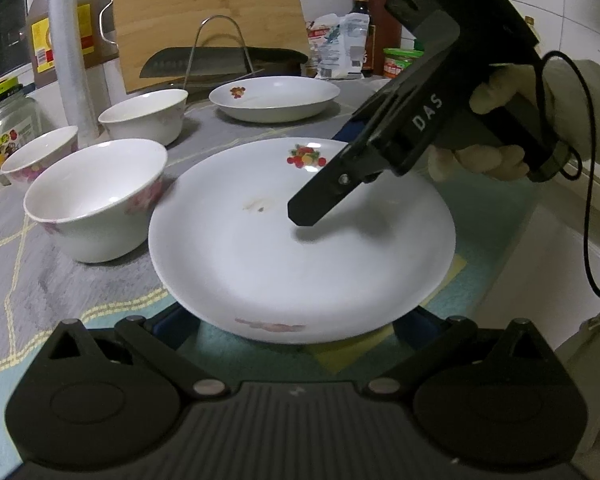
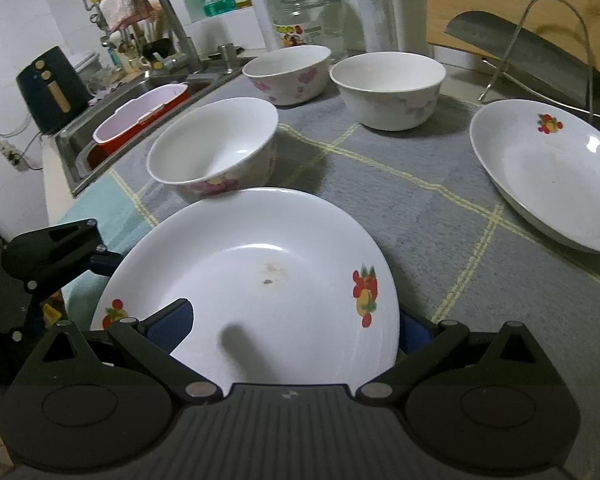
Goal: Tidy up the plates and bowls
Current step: 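Carry the stained plate with the right gripper toward the other large white plate, then lower the stained plate onto the other large white plate with the right gripper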
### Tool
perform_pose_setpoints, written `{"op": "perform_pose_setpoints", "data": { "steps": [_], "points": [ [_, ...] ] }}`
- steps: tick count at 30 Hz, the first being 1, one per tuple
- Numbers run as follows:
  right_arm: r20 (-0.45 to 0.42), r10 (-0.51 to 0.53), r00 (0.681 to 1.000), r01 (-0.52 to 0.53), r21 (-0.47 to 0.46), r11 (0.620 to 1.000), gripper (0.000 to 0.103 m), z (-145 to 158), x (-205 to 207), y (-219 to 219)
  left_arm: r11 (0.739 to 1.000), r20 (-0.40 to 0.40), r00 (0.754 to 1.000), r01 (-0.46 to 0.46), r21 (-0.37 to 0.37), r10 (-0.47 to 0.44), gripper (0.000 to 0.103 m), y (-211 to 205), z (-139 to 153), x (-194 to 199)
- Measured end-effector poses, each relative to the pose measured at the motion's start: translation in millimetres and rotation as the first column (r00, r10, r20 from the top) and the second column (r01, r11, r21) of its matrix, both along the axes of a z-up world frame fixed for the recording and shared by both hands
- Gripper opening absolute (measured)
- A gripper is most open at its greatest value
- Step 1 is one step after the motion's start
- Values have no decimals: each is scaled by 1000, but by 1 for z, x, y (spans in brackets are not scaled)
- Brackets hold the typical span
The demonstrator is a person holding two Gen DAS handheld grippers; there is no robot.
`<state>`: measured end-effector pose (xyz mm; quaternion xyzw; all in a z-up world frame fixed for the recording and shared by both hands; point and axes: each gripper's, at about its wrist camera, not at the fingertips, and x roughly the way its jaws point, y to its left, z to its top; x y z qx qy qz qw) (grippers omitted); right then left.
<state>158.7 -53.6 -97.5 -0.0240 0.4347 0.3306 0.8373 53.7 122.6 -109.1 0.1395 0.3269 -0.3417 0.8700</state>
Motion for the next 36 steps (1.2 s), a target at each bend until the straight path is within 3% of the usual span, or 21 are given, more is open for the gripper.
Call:
{"op": "perform_pose_setpoints", "data": {
  "steps": [22, 36],
  "points": [
    [-50, 14, 999, -13, 30, 999, 103, 7, 1, -2, 999, 17, 1000, 5, 39, -6, 103, -4, 2, -2],
    [-37, 20, 999, -18, 44, 999, 103, 23, -15, -31, 999, 6, 1000, 6, 33, -6, 103, -27, 17, -8]
  ]
}}
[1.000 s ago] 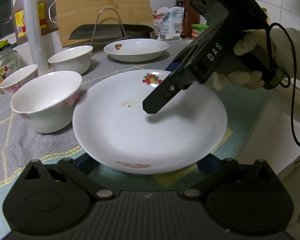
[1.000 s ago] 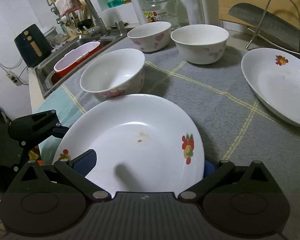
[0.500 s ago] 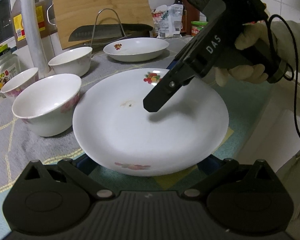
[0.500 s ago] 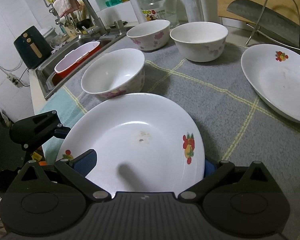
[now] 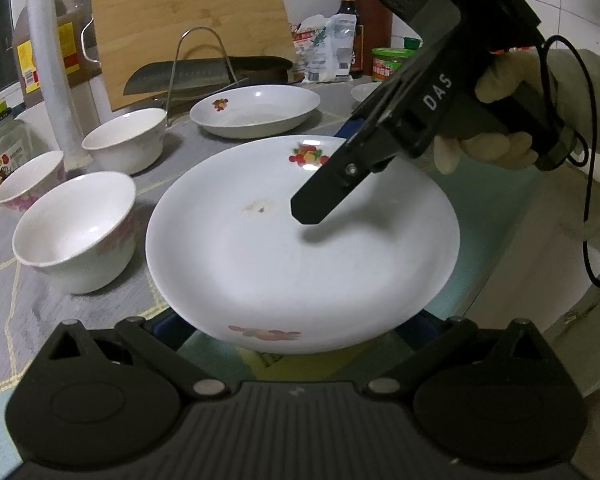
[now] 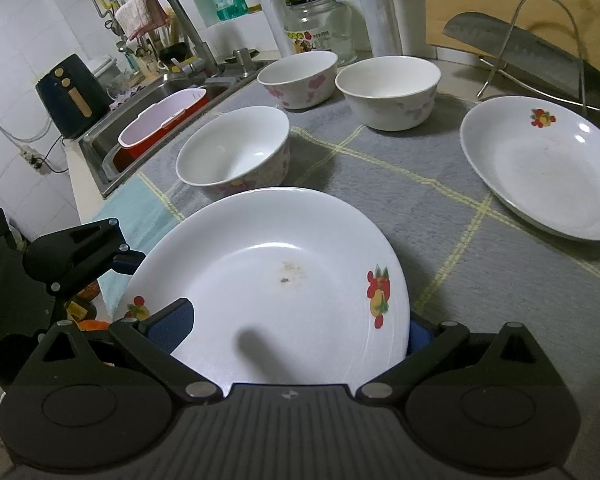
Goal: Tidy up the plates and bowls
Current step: 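Lower the stained plate onto the other large white plate with the right gripper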
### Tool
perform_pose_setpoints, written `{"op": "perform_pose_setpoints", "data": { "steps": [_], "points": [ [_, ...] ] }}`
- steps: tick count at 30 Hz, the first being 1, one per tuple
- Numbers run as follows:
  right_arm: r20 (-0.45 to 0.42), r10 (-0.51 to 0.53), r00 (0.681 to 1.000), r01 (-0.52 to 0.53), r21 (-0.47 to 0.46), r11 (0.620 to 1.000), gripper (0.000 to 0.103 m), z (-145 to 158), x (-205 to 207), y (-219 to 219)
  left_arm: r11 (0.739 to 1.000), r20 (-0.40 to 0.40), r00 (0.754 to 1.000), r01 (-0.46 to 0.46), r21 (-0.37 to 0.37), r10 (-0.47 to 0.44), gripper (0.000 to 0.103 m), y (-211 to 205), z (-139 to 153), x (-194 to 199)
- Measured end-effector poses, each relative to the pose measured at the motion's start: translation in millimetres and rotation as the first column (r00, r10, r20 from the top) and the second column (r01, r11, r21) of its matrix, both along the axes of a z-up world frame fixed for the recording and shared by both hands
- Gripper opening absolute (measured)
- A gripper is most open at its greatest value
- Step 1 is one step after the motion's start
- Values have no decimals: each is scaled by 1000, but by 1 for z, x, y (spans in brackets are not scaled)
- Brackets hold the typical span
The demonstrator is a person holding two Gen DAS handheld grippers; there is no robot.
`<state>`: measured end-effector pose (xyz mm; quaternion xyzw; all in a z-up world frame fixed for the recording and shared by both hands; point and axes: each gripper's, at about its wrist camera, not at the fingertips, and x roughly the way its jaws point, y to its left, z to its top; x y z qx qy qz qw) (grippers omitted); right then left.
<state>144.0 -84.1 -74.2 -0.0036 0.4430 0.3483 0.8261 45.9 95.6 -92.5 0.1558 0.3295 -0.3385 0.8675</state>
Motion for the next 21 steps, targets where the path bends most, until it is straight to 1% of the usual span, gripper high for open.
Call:
{"op": "perform_pose_setpoints", "data": {
  "steps": [10, 21],
  "points": [
    [24, -2, 1000, 2, 11, 1000, 103, 14, -9, -43, 1000, 8, 1000, 6, 7, -6, 103, -36, 8, 1],
    [50, -57, 997, 57, 12, 998, 103, 26, -10, -104, 998, 26, 998, 55, 5, -55, 103, -96, 16, 10]
  ]
}}
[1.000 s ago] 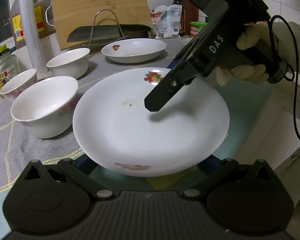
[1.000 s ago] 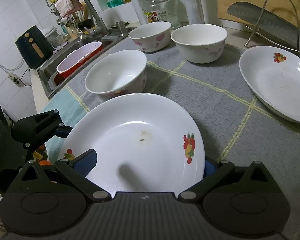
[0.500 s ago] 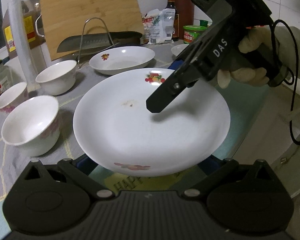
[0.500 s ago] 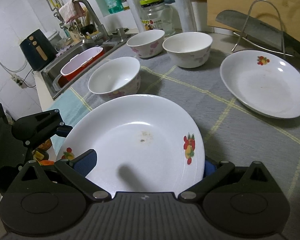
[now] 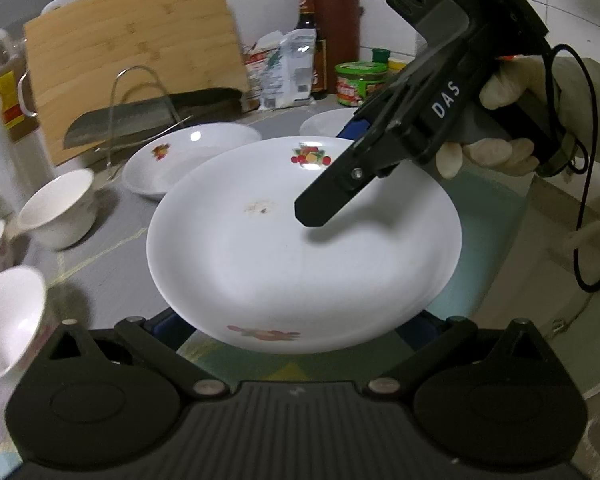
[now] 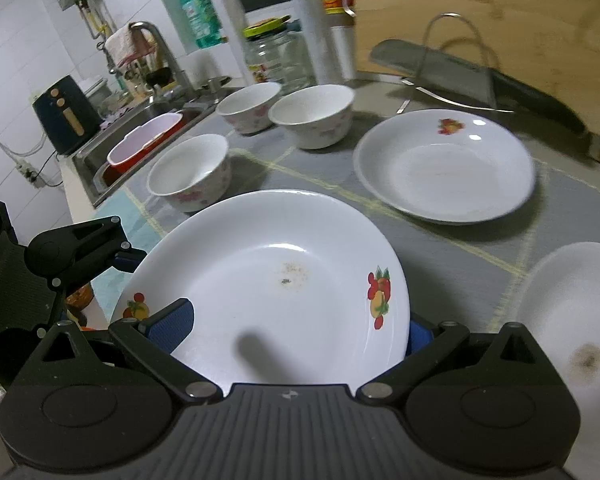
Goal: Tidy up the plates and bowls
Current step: 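Lower the stained plate onto the other large white plate with the right gripper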
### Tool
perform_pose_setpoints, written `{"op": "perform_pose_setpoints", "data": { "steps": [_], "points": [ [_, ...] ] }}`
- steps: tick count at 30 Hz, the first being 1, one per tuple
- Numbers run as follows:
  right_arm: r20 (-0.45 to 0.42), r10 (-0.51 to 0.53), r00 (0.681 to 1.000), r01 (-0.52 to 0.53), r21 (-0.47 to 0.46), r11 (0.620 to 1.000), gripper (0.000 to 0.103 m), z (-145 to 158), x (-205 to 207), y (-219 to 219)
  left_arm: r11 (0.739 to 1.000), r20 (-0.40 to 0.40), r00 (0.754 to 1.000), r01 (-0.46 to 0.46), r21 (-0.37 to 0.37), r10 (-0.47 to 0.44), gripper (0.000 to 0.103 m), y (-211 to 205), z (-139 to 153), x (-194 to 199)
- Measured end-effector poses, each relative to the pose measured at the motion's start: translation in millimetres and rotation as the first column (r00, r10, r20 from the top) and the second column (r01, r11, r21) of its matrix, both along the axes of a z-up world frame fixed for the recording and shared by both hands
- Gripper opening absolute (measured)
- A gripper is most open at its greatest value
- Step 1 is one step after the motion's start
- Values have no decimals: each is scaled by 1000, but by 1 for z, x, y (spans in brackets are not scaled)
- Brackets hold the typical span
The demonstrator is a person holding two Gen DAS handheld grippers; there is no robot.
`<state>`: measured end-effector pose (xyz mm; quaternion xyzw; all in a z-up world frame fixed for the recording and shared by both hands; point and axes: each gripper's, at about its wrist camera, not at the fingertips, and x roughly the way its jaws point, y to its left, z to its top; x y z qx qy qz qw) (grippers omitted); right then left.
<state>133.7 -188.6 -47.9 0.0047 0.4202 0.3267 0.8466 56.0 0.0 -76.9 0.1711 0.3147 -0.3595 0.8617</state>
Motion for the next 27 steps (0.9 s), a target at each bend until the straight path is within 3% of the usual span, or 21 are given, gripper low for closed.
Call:
{"op": "perform_pose_setpoints", "data": {
  "steps": [27],
  "points": [
    [22, -154, 988, 154, -8, 988, 103, 3, 9, -135, 989, -11, 989, 146, -3, -146, 103, -126, -3, 45]
  ]
}}
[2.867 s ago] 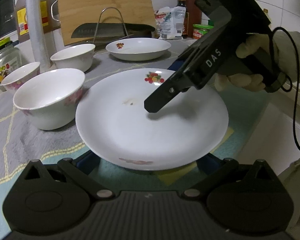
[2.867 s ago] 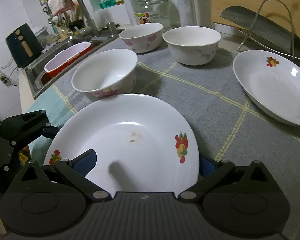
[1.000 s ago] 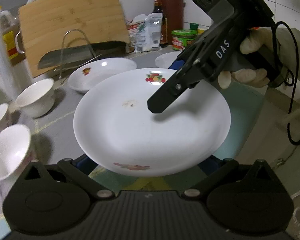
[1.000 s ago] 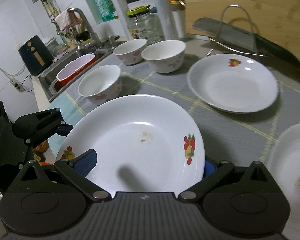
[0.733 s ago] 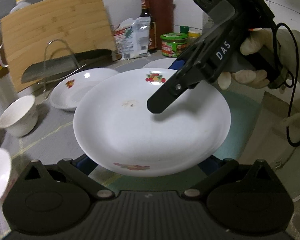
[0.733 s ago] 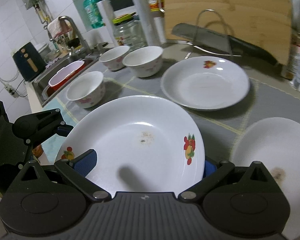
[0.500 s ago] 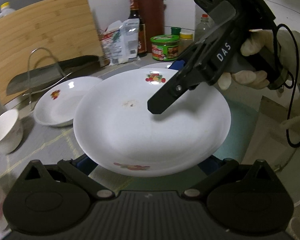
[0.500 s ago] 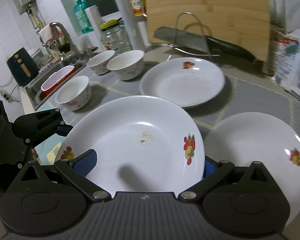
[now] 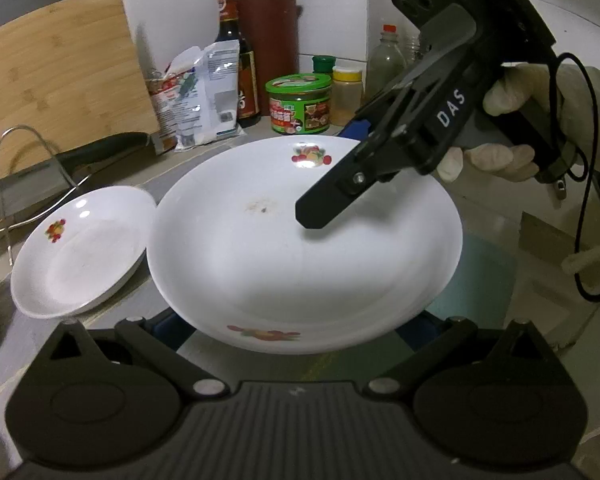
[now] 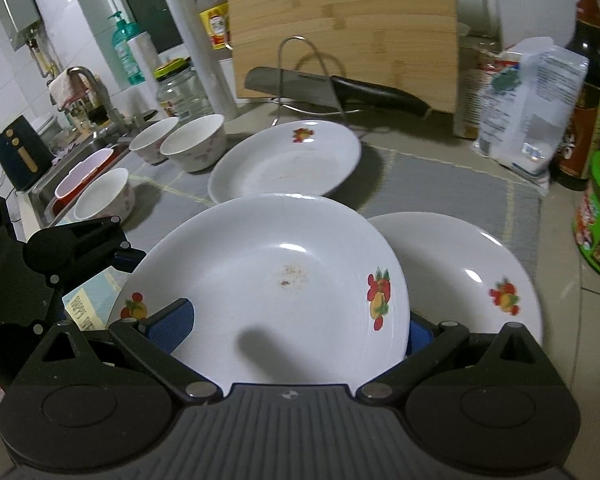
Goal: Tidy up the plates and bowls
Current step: 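Lower the stained plate onto the other large white plate with the right gripper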
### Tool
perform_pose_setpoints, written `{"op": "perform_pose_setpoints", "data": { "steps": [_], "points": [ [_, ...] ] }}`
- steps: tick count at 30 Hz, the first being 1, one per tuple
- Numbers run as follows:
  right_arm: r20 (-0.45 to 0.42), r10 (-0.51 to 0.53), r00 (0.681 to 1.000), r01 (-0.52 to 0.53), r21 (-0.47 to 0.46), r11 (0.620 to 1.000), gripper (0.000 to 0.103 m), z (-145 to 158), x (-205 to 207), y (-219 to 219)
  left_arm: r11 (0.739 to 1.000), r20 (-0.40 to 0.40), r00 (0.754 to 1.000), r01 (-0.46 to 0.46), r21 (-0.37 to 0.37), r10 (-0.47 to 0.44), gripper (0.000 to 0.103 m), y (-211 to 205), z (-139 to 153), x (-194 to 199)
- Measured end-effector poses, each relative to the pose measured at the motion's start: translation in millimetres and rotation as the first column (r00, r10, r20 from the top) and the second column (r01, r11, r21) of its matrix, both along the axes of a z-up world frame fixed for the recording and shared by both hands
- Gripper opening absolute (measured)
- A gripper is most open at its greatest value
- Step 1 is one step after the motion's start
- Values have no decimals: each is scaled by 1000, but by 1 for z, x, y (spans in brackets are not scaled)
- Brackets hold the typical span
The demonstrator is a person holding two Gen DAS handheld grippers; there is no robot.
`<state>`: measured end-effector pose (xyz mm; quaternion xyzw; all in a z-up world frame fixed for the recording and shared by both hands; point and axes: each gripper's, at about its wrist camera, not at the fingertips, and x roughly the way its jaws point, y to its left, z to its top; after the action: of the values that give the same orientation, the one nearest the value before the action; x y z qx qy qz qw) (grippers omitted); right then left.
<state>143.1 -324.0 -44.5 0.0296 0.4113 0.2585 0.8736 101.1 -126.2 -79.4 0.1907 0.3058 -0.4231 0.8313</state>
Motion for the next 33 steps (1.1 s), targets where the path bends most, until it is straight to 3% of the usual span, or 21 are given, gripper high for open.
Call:
{"op": "perform_pose_setpoints", "data": {
  "steps": [16, 33],
  "points": [
    [-4, -46, 999, 46, 2, 999, 103, -7, 13, -38, 1000, -16, 1000, 26, 4, -26, 102, -40, -5, 21],
    [-17, -65, 998, 65, 6, 998, 103, -17, 24, -50, 999, -46, 999, 27, 21, -26, 102, -54, -11, 34]
  ]
}}
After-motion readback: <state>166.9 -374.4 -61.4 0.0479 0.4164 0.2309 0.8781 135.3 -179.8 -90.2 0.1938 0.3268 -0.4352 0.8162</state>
